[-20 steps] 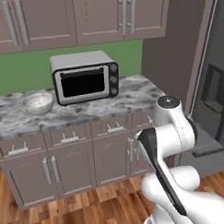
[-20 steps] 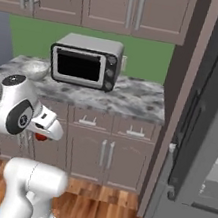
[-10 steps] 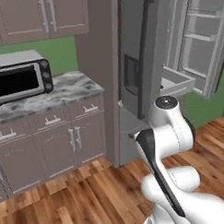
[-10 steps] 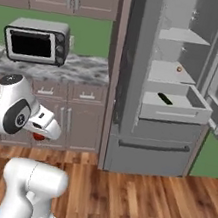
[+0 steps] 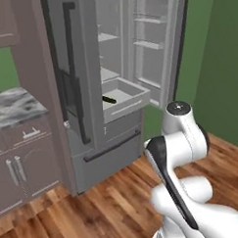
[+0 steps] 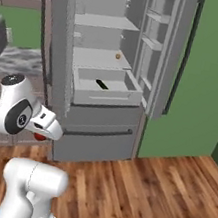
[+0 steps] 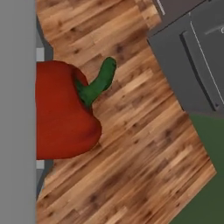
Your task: Place the bell pepper and cucumber inside the fridge drawer. Close the drawer after placing the vegetables.
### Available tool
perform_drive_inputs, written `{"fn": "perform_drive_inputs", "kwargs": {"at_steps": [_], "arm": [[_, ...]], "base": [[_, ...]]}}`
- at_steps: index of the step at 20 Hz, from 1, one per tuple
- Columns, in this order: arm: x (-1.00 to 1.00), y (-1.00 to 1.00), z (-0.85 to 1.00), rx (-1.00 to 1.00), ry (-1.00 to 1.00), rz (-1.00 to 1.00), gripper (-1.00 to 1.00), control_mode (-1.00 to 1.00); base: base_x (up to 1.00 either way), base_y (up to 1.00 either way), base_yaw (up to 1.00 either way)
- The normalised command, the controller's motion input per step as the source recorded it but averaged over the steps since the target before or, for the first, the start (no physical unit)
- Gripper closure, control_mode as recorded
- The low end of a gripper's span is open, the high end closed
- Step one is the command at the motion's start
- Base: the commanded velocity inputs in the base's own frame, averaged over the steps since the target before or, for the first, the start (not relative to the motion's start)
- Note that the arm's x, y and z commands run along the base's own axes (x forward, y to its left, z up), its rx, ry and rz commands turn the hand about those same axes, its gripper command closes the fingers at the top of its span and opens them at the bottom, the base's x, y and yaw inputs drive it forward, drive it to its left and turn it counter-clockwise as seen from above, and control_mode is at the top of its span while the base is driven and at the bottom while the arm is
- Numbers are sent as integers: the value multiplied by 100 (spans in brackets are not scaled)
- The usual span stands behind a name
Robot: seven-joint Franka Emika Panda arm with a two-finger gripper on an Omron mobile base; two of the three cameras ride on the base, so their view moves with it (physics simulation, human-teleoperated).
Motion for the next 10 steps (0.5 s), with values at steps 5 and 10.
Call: {"fn": "perform_drive_inputs", "kwargs": {"at_steps": [5, 10], "arm": [[0, 0, 0, 0, 0, 0, 100, 100], [0, 0, 0, 0, 0, 0, 100, 100]], "base": [[100, -50, 0], [100, -15, 7]]}}
